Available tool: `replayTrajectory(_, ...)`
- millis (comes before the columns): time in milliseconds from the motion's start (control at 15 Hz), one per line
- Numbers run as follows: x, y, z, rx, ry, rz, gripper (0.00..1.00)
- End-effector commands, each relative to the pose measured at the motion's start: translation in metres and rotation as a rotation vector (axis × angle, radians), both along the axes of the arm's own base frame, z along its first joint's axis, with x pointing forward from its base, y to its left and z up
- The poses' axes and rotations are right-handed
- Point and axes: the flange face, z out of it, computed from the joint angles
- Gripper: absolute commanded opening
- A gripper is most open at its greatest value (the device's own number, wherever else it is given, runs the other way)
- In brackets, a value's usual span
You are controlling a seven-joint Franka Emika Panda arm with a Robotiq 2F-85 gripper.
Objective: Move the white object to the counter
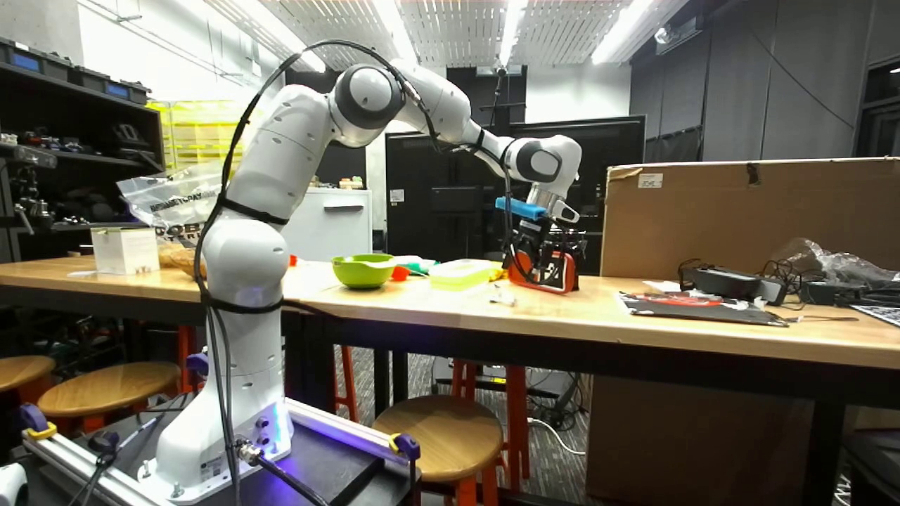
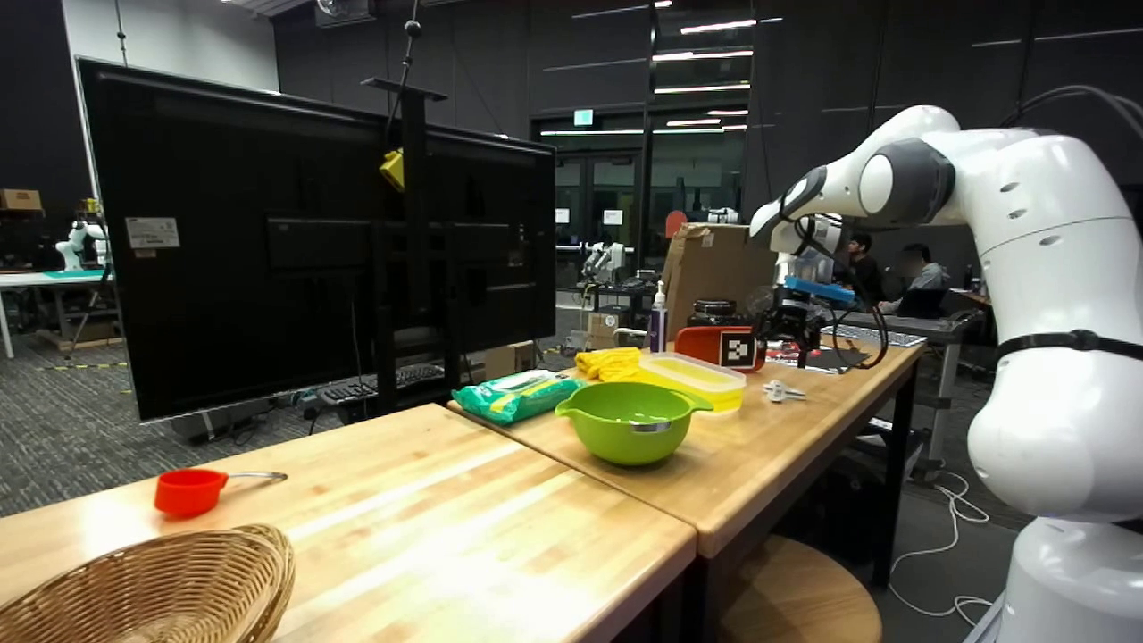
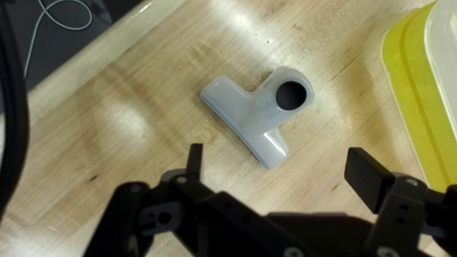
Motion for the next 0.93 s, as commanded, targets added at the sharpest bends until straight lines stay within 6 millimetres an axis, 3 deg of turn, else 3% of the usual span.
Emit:
replayTrajectory(0, 0.002, 0.006, 0.022, 0.015, -0.008, 0.03, 1.0)
replayTrajectory(333, 0.005, 0.044, 0.048, 0.111, -0.056, 0.234, 1.0)
replayTrajectory(867, 0.016, 0.14, 0.08, 0.162, 0.018, 0.475, 1.0)
